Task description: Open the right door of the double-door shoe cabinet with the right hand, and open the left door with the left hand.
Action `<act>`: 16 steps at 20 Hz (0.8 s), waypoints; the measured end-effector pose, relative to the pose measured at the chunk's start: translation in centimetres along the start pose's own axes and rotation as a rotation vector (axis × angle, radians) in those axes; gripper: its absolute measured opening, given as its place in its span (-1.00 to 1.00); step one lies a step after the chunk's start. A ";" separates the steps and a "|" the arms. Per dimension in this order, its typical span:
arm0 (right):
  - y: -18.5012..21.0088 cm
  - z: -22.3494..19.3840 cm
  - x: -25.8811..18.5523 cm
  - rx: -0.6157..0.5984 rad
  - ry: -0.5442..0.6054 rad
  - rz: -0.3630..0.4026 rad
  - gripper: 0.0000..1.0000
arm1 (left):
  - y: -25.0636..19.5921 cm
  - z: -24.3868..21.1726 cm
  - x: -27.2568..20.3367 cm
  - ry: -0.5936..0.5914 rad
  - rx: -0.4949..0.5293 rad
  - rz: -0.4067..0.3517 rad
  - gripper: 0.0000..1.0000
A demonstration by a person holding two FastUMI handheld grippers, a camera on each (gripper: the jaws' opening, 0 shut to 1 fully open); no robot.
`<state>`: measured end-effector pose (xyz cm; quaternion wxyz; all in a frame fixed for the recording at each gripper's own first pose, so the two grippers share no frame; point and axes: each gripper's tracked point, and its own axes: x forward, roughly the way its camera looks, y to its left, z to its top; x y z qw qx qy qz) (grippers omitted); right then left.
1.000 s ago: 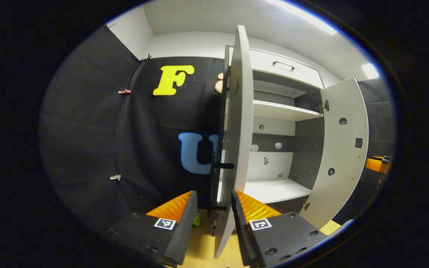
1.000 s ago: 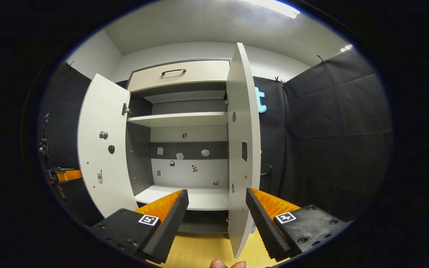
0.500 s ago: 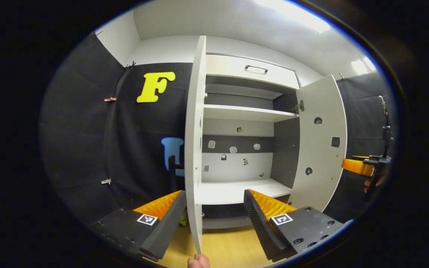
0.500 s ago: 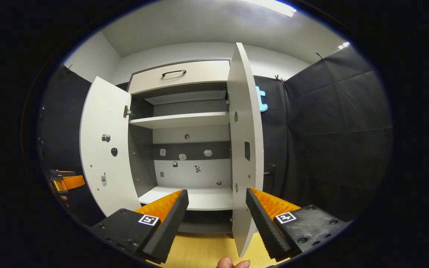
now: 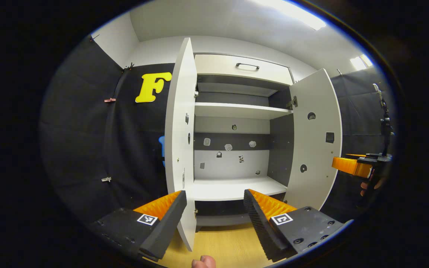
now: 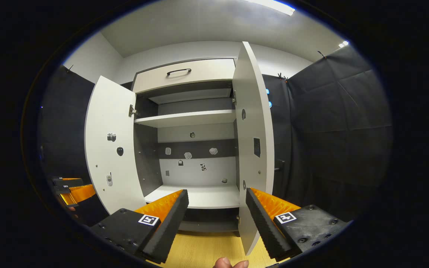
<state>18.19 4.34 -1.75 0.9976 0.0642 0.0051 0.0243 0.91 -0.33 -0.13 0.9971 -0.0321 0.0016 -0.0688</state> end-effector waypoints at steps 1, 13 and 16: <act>0.0 0.0 0.0 -0.003 0.002 0.002 0.94 | 0.0 0.0 0.0 -0.001 -0.001 0.001 0.89; 0.1 -0.1 0.1 0.005 0.004 0.000 0.94 | 0.0 0.2 0.2 -0.011 0.003 0.002 0.89; 0.0 -0.1 0.1 0.002 0.003 0.000 0.94 | 0.1 0.4 0.1 -0.019 -0.004 0.003 0.89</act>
